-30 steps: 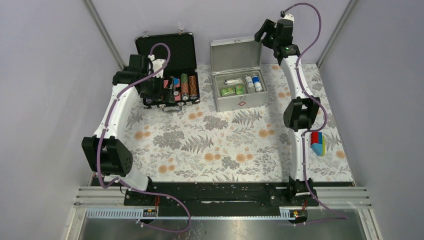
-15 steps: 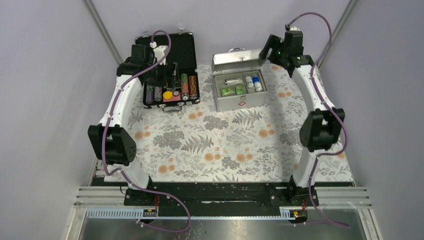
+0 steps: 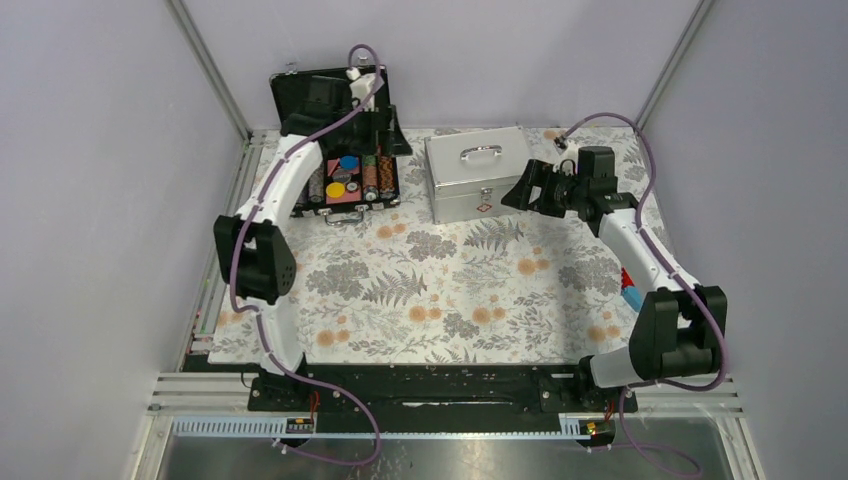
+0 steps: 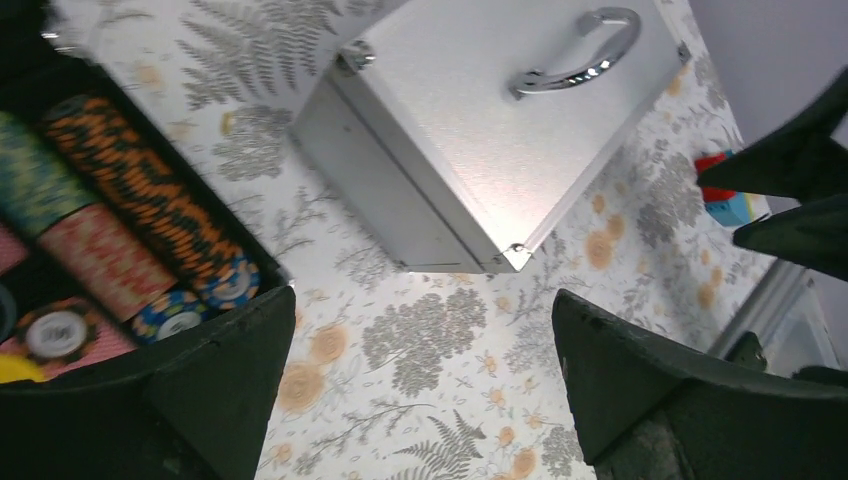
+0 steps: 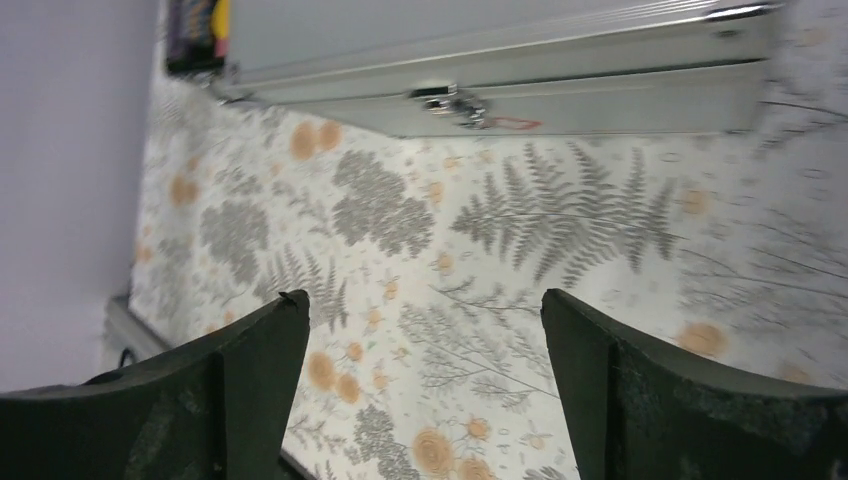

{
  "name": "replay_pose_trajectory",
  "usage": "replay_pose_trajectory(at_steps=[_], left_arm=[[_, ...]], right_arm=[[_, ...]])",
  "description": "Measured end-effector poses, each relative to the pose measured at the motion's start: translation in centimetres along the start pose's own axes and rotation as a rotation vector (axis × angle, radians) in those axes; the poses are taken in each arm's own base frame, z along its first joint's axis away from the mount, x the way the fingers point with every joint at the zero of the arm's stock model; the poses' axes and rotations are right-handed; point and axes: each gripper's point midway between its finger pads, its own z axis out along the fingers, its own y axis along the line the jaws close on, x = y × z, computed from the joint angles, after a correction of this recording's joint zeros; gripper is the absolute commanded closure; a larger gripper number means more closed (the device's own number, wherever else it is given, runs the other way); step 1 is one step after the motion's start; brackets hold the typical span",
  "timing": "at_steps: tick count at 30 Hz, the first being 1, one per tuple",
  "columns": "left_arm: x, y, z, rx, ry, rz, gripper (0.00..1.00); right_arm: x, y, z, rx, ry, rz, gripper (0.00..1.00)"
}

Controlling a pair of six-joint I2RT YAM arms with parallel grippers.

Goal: Organize the medicine kit

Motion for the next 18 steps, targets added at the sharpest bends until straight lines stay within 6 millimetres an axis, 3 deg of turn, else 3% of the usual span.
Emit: replay_pose_trajectory(at_steps=[3,7,13,18], left_arm=[[0.7,-1.5,1.5,0.068,0.028,-0.008,0.03],[2.0,-3.4,2.8,0.172,0.08,-0.045,0.11],[4.4,-5.2,4.8,0.318,0.164,-0.12,0.11],[5.8,-6.9,5.4,0.401,0.216,-0.14,0.11]], right_arm=[[1.0,1.4,1.1,-0.13,0.023,0.016,0.05],[0.6,2.7,3.5,-0.298,0.008,0.047,0.05],[0.5,2.4,7.2,-0.419,0.006,0.11,0.07],[-0.2,2.5,8.1,-0.458,-0.022,0.116,0.1]])
